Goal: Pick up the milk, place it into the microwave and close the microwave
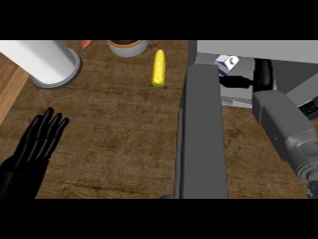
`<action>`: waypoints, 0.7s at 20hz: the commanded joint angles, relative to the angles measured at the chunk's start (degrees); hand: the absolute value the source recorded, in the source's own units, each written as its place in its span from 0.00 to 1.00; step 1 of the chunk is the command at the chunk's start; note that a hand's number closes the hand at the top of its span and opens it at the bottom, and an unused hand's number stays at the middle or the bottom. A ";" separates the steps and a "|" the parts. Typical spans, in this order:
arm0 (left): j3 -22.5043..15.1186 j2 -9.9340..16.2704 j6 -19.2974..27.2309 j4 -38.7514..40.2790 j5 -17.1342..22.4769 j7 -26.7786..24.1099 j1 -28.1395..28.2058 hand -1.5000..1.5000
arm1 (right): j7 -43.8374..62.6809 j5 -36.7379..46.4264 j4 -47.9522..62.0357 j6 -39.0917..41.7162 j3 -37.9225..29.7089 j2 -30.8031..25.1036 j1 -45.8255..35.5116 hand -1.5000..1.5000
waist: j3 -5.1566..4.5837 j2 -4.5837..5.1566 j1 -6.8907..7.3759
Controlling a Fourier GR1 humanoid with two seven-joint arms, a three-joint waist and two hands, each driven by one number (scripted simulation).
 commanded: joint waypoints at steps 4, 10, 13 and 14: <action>-0.53 1.17 -0.42 0.67 0.22 0.33 -0.38 0.00 | -3.86 -1.35 -0.80 2.35 -1.41 1.84 2.98 0.00 | -0.07 -0.72 -1.49; -3.24 0.78 -0.21 2.62 -1.29 1.92 -1.65 0.00 | -5.63 -2.30 -0.98 9.99 -2.06 2.23 4.89 0.00 | -0.10 -1.25 -2.95; -3.43 1.55 -2.20 7.15 -1.20 -0.26 -2.53 0.00 | -6.60 -3.52 -1.47 12.15 -2.96 4.48 5.77 0.00 | -0.19 -1.71 -3.89; -4.94 0.52 -1.72 7.75 -1.17 1.38 -4.80 0.00 | -9.47 -2.85 -1.74 12.29 -2.21 5.21 8.38 0.00 | -0.20 -1.87 -4.57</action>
